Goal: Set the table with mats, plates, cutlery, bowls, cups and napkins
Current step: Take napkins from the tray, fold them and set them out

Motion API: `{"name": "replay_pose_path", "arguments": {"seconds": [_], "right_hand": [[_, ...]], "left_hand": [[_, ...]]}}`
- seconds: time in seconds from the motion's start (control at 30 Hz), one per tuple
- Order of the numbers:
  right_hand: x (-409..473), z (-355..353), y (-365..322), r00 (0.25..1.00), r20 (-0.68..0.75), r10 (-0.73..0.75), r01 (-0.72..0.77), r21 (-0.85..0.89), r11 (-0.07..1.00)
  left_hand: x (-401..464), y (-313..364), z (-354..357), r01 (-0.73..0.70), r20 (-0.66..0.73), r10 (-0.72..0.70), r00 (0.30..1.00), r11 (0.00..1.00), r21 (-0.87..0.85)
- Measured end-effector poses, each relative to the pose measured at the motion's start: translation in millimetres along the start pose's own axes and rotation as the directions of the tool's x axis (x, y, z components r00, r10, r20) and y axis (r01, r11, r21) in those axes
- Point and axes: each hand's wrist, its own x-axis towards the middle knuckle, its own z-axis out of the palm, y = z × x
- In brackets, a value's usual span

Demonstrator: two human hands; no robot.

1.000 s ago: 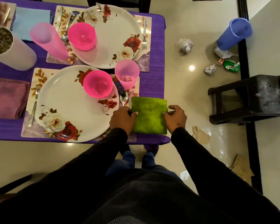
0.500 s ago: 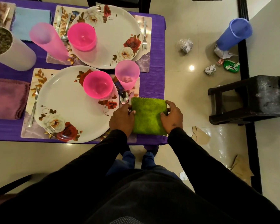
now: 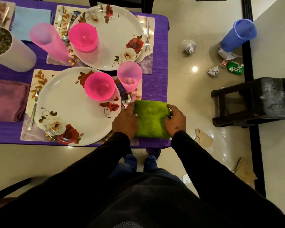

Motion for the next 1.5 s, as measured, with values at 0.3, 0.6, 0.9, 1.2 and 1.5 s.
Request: {"name": "replay_pose_path", "arguments": {"seconds": [0.3, 0.6, 0.9, 1.2, 1.5], "right_hand": [[-5, 1, -2, 0.998, -0.037, -0.05, 0.049, -0.023, 0.999], [-6, 5, -13, 0.969, -0.143, -0.199, 0.168, -0.206, 0.964], [-10, -4, -45, 0.917, -0.161, -0.366, 0.328, -0.22, 0.918], [-22, -25, -80, 0.885, -0.119, -0.45, 0.451, -0.02, 0.892], [-6, -64, -78, 0.869, -0.016, -0.494, 0.494, 0.056, 0.868]], "left_hand": [[-4, 0, -1, 0.005, -0.038, -0.005, 0.999, 1.0, -0.022], [-8, 7, -2, -0.103, -0.174, 0.083, 0.981, 0.989, -0.108], [0, 16, -11, -0.235, -0.278, 0.176, 0.944, 0.953, -0.192], [-6, 44, -13, -0.339, -0.319, 0.211, 0.924, 0.839, -0.425], [-3, 70, -30, -0.349, -0.282, 0.243, 0.928, 0.831, -0.433]]}}
